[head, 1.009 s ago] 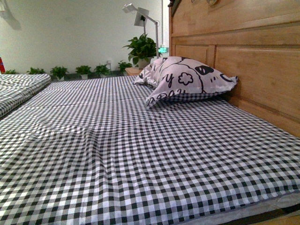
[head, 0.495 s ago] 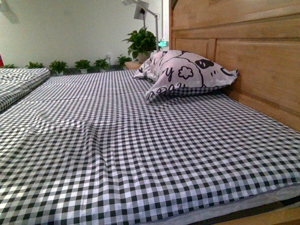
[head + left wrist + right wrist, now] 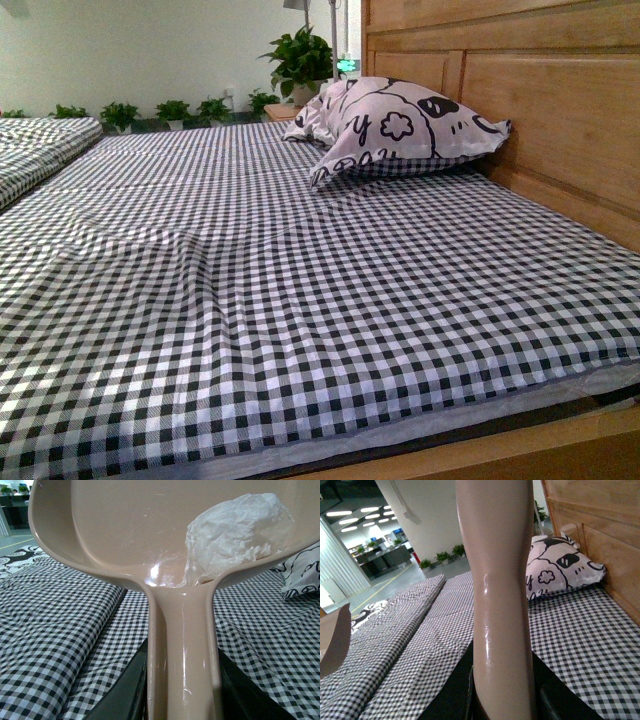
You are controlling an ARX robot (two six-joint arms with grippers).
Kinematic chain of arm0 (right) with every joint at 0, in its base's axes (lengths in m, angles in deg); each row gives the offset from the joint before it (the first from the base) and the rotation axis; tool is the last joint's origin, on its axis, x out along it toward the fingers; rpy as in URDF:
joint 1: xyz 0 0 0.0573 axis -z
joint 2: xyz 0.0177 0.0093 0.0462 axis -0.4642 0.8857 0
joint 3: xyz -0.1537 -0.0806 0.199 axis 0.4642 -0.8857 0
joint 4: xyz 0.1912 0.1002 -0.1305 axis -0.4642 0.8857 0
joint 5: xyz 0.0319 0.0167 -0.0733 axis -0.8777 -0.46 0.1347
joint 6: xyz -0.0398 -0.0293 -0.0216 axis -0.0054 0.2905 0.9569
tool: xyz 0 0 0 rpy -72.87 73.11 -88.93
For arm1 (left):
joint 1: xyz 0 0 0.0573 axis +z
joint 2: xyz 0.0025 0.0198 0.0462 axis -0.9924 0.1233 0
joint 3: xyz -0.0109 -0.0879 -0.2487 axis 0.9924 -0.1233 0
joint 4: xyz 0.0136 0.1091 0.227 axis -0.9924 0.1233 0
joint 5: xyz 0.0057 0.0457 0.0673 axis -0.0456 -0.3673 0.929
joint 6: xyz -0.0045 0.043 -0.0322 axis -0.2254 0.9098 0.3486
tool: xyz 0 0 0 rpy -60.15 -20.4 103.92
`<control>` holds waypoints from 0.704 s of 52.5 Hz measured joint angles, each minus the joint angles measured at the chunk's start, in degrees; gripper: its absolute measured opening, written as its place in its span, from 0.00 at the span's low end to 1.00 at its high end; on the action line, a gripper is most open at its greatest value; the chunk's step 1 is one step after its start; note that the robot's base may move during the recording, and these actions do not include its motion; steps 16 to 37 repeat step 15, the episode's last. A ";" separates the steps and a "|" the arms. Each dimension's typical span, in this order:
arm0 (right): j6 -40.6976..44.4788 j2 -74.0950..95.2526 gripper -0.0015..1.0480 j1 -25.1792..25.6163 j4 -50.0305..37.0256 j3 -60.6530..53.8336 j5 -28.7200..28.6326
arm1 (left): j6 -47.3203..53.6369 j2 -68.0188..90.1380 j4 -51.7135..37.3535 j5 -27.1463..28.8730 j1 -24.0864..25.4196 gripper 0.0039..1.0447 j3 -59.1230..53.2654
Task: Clean up trash
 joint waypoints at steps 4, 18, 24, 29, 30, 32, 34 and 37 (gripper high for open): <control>0.02 0.00 0.19 0.00 0.00 0.00 0.00 | 0.00 0.00 0.00 0.00 0.02 0.26 0.00; 0.02 0.00 0.19 0.00 0.00 0.00 0.00 | 0.00 0.00 0.00 0.00 0.02 0.26 0.00; 0.02 0.00 0.19 0.00 0.00 0.00 0.00 | 0.00 0.00 0.00 0.00 0.02 0.26 0.00; 0.02 0.00 0.19 0.00 0.00 0.00 0.00 | 0.00 0.00 0.00 0.00 0.02 0.26 0.00; 0.02 0.00 0.19 0.00 0.00 0.00 0.00 | 0.00 0.00 0.00 0.00 0.02 0.26 0.00; 0.02 0.00 0.19 0.00 0.00 0.00 0.00 | 0.00 0.00 0.00 0.00 0.02 0.26 0.00; 0.02 0.00 0.19 0.00 0.00 0.00 0.00 | 0.00 0.00 0.00 0.00 0.02 0.26 0.00; 0.02 0.00 0.19 0.00 0.00 0.00 0.00 | 0.00 0.00 0.00 0.00 0.02 0.26 0.00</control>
